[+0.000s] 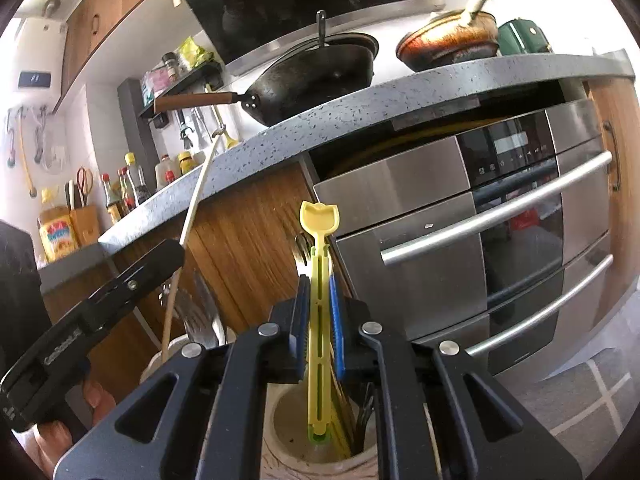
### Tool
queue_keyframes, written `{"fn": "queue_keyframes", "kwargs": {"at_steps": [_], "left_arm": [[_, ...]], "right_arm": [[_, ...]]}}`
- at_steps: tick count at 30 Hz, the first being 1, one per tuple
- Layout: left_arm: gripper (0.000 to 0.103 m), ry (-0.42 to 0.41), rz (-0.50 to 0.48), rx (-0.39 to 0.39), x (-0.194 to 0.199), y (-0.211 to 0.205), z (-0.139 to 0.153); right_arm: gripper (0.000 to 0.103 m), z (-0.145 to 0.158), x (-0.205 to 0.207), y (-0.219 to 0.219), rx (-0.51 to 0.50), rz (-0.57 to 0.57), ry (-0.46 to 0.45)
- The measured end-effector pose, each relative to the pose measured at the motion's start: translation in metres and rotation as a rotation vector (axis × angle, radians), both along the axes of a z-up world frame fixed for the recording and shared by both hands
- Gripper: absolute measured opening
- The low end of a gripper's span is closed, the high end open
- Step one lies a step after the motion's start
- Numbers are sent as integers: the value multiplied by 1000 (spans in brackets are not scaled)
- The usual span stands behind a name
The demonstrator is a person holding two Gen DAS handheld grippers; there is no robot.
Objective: Organize utensils
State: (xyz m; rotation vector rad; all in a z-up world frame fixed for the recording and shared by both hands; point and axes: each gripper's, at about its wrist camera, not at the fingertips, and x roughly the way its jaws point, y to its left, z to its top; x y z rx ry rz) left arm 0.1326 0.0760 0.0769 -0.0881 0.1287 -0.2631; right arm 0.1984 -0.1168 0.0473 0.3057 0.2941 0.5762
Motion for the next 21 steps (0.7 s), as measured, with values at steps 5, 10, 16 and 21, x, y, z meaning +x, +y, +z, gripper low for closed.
{"fn": "queue_keyframes", "kwargs": {"at_steps": [5, 10, 16, 21], "left_arm": [[6, 14, 1, 4, -3, 2, -6], [6, 29, -2, 5, -10, 6, -11], [6, 65, -14, 12, -20, 11, -17], [6, 115, -29, 35, -29, 9, -20]], "right_arm": [[10, -6, -4, -1, -20, -1, 5], [10, -7, -11, -4, -32, -2, 8], [10, -8, -21, -6, -58, -1, 9], [10, -9, -31, -3, -119, 4, 13]]}}
